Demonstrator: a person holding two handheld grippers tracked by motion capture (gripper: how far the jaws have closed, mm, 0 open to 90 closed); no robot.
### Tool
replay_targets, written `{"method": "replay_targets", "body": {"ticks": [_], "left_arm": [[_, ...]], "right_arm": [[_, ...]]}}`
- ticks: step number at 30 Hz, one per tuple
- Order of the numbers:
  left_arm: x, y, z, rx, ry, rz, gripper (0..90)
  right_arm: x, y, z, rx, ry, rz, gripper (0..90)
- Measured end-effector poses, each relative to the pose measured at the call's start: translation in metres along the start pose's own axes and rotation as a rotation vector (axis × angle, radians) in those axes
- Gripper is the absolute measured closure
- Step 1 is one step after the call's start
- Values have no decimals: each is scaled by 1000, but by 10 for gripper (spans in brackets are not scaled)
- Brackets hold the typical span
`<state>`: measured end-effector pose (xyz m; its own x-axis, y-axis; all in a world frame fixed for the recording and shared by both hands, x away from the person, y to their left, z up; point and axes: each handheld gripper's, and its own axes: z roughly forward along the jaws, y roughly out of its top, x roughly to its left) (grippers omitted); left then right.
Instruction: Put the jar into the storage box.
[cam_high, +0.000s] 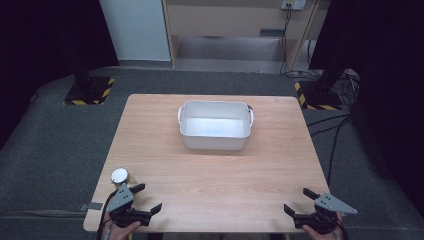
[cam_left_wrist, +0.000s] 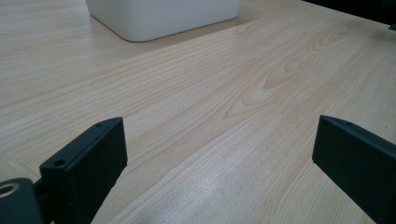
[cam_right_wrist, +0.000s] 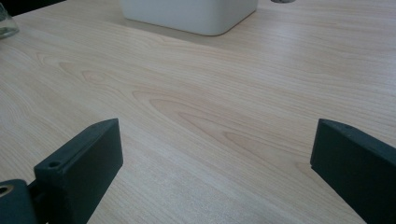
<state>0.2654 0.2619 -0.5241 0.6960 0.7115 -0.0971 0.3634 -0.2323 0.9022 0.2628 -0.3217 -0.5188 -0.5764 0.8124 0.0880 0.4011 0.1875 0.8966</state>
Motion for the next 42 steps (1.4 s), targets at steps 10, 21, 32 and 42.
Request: {"method": "replay_targets", "body": {"ticks": [10,21,32,42], "left_arm": [[0,1,1,7,-3,-1,17],[0,0,0,7,-10,3,19],[-3,1,4,30,-18,12,24],[-8,6,5,63,-31,22,33]], "right_arm": [[0,-1,1,4,4,-2,25],[1,0,0,2,8,-5,25],[2,0,1,8,10,-6,26],[2,0,1,9,13,-5,26]]}}
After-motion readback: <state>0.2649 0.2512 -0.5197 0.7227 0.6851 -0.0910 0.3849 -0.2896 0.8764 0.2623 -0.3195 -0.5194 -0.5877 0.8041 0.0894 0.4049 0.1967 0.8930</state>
